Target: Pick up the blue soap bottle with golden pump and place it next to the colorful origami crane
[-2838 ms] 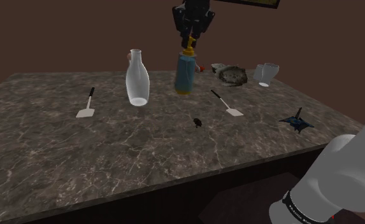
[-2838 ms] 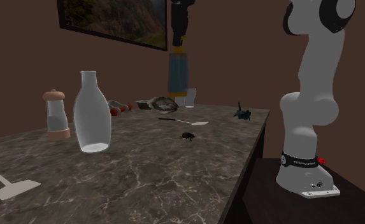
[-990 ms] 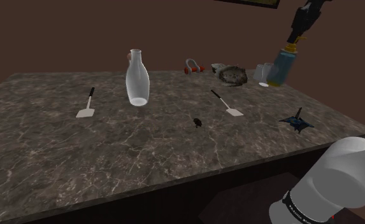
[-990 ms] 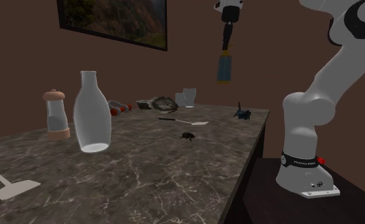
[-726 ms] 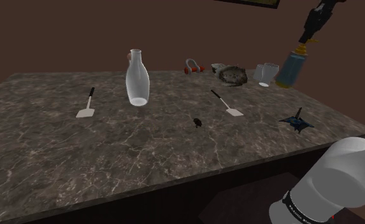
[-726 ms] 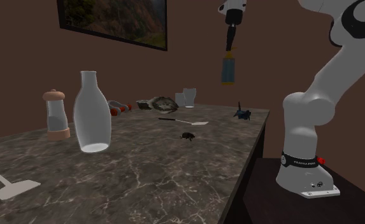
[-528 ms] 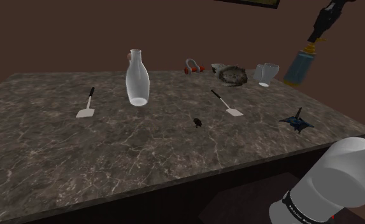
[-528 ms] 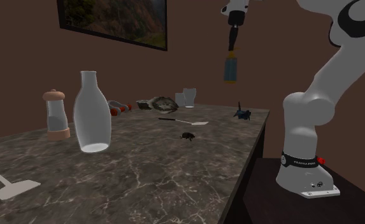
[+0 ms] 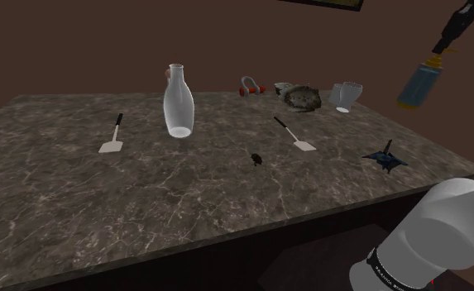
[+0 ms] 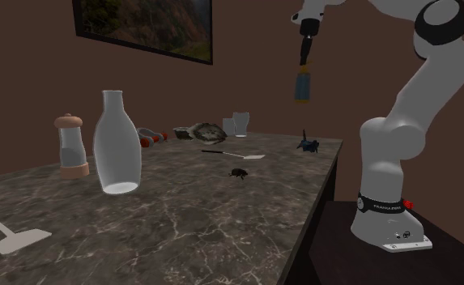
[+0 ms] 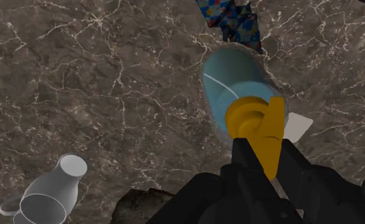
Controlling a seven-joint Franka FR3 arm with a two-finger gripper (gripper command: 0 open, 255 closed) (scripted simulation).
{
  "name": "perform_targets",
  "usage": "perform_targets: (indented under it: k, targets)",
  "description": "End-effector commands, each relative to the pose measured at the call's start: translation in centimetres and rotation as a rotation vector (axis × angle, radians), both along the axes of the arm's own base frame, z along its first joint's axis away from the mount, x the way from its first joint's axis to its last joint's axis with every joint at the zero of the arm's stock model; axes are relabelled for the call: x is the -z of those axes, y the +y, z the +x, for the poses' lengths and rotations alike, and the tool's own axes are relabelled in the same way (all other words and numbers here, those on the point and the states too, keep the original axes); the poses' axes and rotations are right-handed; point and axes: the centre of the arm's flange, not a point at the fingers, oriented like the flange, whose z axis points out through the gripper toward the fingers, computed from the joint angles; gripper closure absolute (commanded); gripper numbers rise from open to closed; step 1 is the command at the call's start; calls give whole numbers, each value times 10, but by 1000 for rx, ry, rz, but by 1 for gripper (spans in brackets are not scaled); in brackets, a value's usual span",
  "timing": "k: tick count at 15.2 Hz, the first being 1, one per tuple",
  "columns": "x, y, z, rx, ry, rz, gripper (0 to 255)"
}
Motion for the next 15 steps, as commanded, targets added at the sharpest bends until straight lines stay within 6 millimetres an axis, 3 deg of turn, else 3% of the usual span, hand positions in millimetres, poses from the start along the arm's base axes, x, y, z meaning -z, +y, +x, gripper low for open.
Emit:
perform_targets:
  k: [1, 12, 13, 15]
  targets:
    - [-1, -22, -13, -1, 1, -1, 255]
    - [-14, -145, -90, -1, 1, -1, 255]
    - [-16, -164, -102, -1, 1, -1, 255]
    - [-6, -164, -102, -1, 1, -1, 255]
